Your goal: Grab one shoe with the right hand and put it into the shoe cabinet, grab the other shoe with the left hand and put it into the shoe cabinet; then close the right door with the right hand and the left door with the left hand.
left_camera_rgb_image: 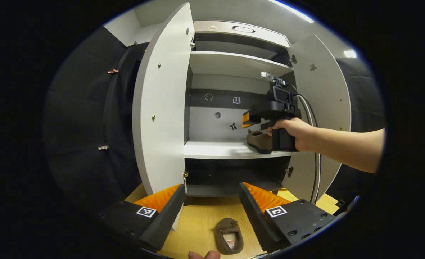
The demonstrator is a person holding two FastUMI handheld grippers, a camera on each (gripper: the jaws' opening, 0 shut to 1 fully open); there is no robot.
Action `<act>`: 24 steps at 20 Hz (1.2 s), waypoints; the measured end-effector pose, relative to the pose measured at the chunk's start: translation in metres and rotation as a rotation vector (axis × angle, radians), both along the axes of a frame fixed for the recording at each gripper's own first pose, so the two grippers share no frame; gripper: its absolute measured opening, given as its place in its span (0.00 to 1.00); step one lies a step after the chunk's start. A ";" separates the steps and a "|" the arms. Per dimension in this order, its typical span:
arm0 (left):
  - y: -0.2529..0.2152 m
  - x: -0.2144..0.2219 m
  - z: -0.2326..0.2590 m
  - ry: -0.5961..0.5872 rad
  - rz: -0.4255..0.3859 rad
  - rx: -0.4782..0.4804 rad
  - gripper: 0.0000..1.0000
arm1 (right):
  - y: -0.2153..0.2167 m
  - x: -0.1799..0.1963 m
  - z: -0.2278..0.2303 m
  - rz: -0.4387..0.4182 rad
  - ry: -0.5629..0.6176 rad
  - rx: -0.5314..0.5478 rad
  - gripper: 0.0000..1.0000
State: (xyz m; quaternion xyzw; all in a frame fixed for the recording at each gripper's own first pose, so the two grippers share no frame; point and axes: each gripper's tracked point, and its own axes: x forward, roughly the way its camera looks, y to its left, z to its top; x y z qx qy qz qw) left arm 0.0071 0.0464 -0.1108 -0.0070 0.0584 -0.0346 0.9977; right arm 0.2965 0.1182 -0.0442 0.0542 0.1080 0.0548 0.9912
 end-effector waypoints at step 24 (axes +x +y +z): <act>-0.030 0.053 -0.326 0.484 -0.105 0.074 0.82 | -0.070 -0.277 0.030 0.055 -0.177 -0.050 0.98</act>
